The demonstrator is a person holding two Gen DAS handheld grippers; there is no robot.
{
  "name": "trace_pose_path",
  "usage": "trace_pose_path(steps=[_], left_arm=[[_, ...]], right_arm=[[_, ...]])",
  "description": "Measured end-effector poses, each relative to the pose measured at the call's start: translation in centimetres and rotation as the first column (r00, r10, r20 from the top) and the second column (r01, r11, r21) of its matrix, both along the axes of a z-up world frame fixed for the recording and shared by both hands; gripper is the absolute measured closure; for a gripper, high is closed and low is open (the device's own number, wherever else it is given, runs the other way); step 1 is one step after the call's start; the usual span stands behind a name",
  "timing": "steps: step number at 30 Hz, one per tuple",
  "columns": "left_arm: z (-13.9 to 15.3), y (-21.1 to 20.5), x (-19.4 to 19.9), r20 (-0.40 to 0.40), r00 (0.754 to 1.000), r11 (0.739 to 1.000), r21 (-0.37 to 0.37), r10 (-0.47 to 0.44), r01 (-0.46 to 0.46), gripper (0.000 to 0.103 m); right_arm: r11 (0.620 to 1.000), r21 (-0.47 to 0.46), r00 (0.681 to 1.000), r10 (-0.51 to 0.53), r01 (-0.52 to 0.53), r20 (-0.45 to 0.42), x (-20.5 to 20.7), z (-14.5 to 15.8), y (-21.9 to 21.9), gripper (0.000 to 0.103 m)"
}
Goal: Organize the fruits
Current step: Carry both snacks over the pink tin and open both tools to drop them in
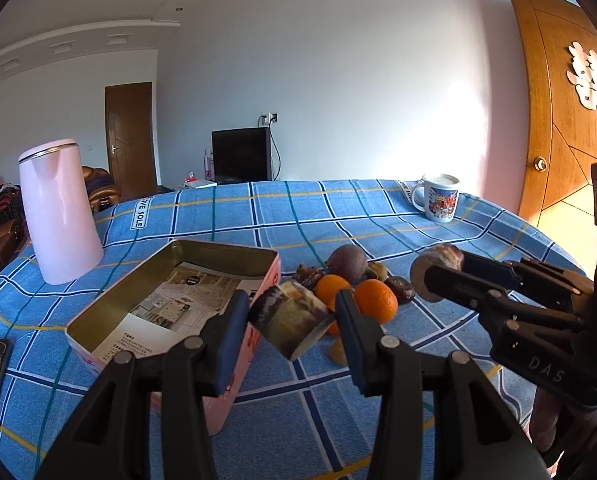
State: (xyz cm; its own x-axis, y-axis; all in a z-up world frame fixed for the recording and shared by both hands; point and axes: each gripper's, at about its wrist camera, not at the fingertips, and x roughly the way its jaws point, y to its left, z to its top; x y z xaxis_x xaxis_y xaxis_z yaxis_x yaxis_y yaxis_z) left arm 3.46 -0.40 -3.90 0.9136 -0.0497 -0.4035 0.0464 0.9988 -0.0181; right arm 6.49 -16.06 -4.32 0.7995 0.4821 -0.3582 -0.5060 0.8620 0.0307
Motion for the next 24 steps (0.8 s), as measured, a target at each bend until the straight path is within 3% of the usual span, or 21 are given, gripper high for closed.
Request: trace_pose_path(steps=[17, 24], left_arm=[[0.8, 5.1, 1.6, 0.004, 0.996, 0.996, -0.01, 0.088, -0.088, 0.057], [0.3, 8.3, 2.9, -0.024, 0.99, 0.99, -0.013, 0.139, -0.14, 0.057]], right_arm=[[0.994, -0.046, 0.995, 0.102, -0.102, 0.01, 2.6, 2.2, 6.0, 0.07], [0.983, -0.041, 0.983, 0.177, -0.178, -0.043, 4.6, 2.5, 9.7, 0.07]])
